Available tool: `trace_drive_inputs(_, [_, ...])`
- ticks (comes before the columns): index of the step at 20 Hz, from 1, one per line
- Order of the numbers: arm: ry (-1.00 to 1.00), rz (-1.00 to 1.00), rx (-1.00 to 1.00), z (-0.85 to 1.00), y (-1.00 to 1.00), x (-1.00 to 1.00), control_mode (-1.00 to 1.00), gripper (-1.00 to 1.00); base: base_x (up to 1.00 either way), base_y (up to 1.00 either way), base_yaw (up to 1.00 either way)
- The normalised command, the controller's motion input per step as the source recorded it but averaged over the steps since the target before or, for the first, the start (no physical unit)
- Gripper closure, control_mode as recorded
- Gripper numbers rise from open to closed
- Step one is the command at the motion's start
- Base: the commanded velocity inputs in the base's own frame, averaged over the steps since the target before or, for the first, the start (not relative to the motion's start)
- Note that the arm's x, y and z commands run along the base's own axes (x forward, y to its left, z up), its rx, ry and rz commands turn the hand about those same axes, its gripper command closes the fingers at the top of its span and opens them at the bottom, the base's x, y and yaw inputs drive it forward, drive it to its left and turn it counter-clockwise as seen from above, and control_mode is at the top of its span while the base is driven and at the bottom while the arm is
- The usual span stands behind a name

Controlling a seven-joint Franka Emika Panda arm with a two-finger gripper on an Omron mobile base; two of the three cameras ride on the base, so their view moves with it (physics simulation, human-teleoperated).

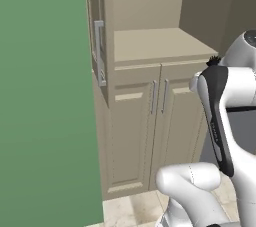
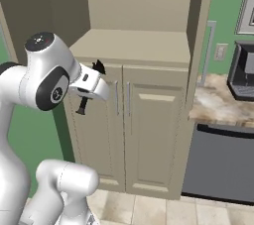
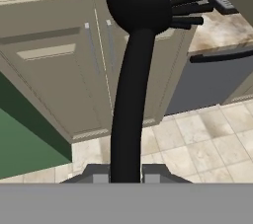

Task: Pick up the dish brush and bar soap from the sink, and place them back in the cabinet, and close the cabinet doors.

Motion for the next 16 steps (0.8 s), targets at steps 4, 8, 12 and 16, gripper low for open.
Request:
trace_drive_inputs(4, [0.00, 0.00, 0.00, 0.00, 0.00, 0.00, 1.00, 1.00, 0.05, 0.00, 0.01])
trace_drive_inputs(8, [0.00, 0.00, 0.00, 0.00, 0.00, 0.00, 1.00, 1.00, 0.15, -0.01, 0.06])
trace_drive_inputs(12, [0.00, 0.00, 0.00, 0.00, 0.00, 0.00, 1.00, 1.00, 0.13, -0.05, 0.11])
trace_drive_inputs(16, [0.00, 0.00, 0.00, 0.00, 0.00, 0.00, 1.00, 1.00, 0.00, 0.00, 0.04])
